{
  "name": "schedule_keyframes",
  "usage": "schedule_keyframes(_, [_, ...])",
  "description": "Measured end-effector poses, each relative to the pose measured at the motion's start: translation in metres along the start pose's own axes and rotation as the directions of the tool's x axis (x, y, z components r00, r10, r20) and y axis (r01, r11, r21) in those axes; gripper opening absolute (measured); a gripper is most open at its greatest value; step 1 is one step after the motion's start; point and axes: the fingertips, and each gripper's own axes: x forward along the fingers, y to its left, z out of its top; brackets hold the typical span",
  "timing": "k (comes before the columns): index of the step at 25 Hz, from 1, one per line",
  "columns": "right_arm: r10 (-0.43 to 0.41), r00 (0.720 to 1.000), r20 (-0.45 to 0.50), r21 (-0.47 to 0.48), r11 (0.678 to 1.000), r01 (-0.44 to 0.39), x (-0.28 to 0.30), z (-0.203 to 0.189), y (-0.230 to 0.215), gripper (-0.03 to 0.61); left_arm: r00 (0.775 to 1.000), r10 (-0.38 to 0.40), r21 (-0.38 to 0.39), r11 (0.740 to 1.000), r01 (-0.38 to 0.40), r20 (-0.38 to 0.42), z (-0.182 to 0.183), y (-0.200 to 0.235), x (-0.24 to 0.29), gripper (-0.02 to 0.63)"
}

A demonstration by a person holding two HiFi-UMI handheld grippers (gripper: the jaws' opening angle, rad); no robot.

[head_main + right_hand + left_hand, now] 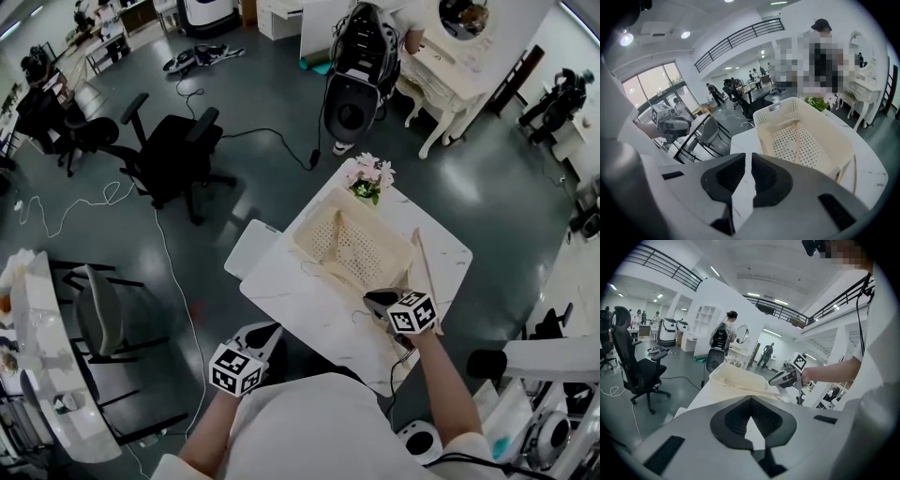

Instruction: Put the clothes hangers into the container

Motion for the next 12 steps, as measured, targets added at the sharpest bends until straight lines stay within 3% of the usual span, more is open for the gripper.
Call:
schedule_keyframes(6, [-0.051, 0.99, 0.134, 0.064, 0.997, 0.042, -0.028, -0.008, 0.02, 0.029, 0.999, -0.035, 0.032, 0.999, 0.035, -0.006, 0.003, -0.007, 0.003, 0.008])
schedule_keyframes(12, [-0.093, 0.95, 0.298, 0.138, 0.989, 0.054, -0.056, -0.014, 0.04, 0.02, 0.997, -0.077, 0.039, 0.996, 0.076, 0.002, 0.007, -0.017, 0.005, 0.008])
